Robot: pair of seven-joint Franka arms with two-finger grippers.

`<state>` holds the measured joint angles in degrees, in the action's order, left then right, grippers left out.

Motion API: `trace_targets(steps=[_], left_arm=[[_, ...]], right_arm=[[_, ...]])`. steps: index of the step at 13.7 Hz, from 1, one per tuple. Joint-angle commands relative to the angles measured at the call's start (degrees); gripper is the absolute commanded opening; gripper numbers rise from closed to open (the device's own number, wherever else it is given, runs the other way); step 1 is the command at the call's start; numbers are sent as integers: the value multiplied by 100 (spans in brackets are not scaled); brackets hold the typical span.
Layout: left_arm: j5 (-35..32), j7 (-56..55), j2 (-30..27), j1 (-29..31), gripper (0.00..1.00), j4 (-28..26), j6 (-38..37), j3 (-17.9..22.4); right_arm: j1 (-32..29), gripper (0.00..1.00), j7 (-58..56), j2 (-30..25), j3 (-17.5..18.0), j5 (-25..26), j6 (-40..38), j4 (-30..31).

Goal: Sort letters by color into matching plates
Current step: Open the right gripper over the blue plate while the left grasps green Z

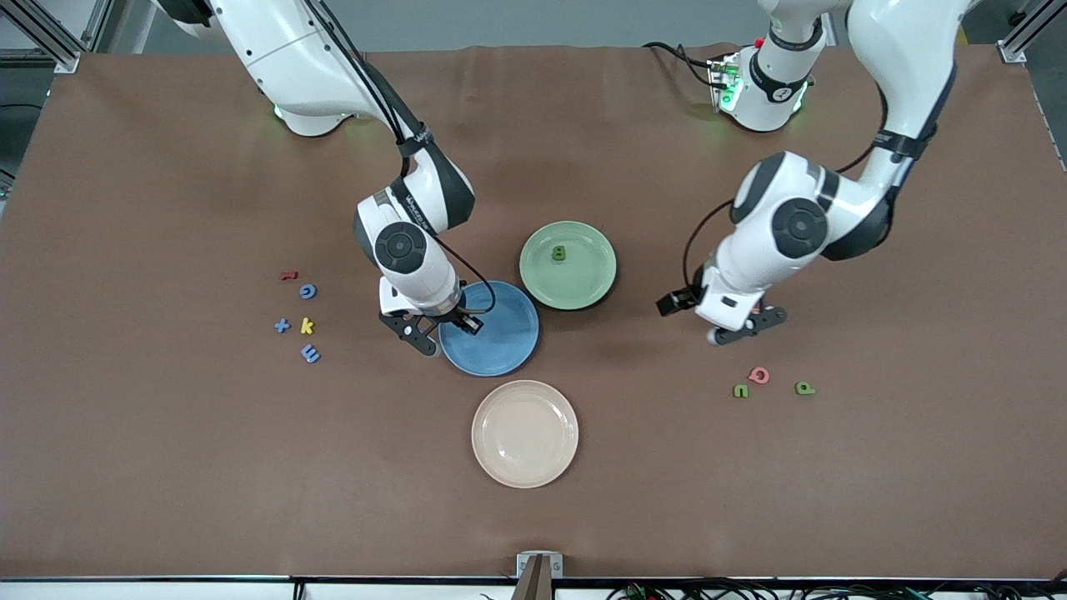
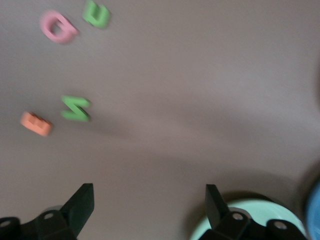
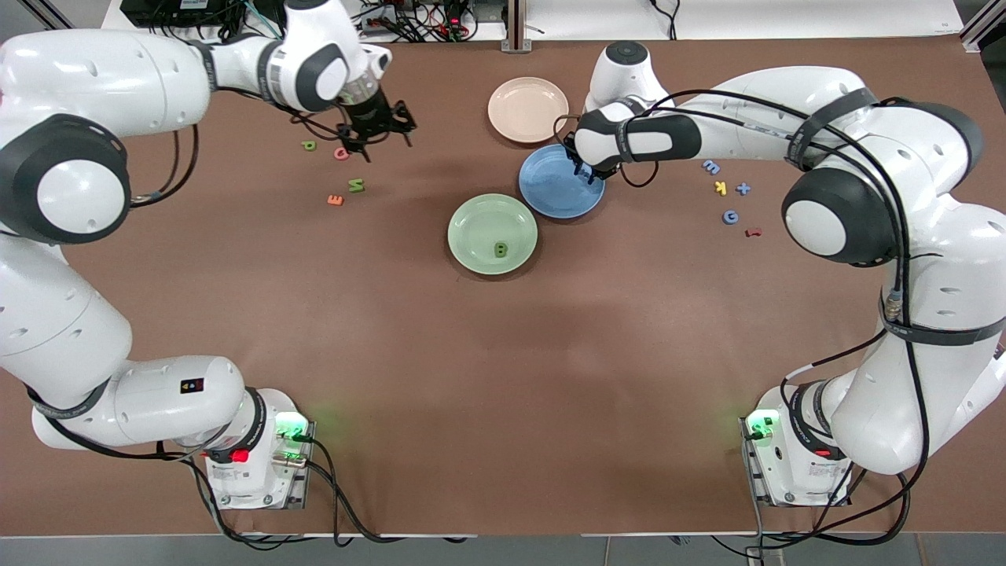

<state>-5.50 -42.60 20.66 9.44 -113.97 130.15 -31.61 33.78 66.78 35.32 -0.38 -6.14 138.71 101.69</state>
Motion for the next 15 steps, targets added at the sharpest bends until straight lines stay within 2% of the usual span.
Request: trace_targets(steps=[1, 6, 10, 11, 12, 15], left_arm=[[-783, 226, 86, 382, 93, -99, -43, -56], [-944, 226, 525, 681, 83, -126, 273, -38], [-971, 138, 895, 673, 76, -135, 598, 6], [-1032, 121, 956, 673, 74, -135, 616, 14], [-1145, 103, 1001, 673, 74, -135, 616, 15], [-1392, 59, 1141, 691, 72, -135, 616, 102]], right_arm=[[103, 7, 63, 176, -68, -116, -28, -219], [129, 8, 63, 256, -68, -107, -19, -246], [129, 10, 63, 300, -68, -116, -37, -307], [129, 30, 63, 300, -68, -116, -37, -307], [94, 99, 63, 300, -68, -116, -54, -351], [112, 100, 46, 291, -68, -116, -107, -412]])
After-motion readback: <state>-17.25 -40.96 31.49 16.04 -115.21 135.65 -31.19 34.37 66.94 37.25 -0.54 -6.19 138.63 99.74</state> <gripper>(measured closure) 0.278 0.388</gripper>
